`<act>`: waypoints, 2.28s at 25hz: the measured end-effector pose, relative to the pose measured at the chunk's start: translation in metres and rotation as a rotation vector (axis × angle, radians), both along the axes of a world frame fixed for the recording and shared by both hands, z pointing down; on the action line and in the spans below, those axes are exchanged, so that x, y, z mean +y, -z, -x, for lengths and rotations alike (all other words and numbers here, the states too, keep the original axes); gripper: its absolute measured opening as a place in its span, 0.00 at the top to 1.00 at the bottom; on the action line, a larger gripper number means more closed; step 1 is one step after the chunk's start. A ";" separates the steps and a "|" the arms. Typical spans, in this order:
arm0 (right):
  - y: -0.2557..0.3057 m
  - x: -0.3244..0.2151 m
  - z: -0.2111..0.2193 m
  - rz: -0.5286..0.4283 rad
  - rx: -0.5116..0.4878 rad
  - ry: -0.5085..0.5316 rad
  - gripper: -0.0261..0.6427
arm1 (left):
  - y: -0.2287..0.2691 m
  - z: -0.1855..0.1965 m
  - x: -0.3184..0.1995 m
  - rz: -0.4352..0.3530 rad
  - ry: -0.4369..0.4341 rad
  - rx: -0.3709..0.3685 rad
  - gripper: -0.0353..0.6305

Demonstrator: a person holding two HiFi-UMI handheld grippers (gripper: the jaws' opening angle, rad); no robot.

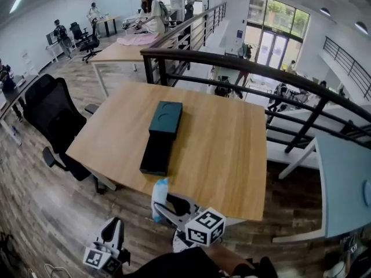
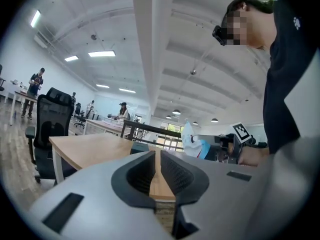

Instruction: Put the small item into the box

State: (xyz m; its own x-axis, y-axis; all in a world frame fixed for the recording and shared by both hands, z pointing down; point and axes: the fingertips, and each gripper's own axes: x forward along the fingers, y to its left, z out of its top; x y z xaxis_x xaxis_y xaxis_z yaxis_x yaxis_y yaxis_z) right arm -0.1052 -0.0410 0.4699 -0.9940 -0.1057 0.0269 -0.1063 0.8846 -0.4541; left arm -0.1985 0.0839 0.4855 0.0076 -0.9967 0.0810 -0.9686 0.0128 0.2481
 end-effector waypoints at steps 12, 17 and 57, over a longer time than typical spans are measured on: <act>-0.006 -0.100 0.040 0.021 0.024 -0.062 0.69 | 0.011 0.042 -0.125 -0.030 -0.106 -0.008 0.91; -0.004 -0.141 0.051 0.016 0.018 -0.102 0.69 | 0.011 0.058 -0.170 -0.016 -0.147 -0.019 0.91; -0.051 -0.280 0.171 0.032 0.153 -0.495 0.69 | 0.008 0.181 -0.387 -0.061 -0.650 -0.056 0.91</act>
State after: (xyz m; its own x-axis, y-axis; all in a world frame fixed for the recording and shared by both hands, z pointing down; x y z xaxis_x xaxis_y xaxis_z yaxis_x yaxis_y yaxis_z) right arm -0.2759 -0.3206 0.5209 -0.8099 -0.5588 0.1784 -0.5755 0.6979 -0.4264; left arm -0.3793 -0.3031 0.4775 0.6071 -0.7935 0.0421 -0.7859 -0.5919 0.1788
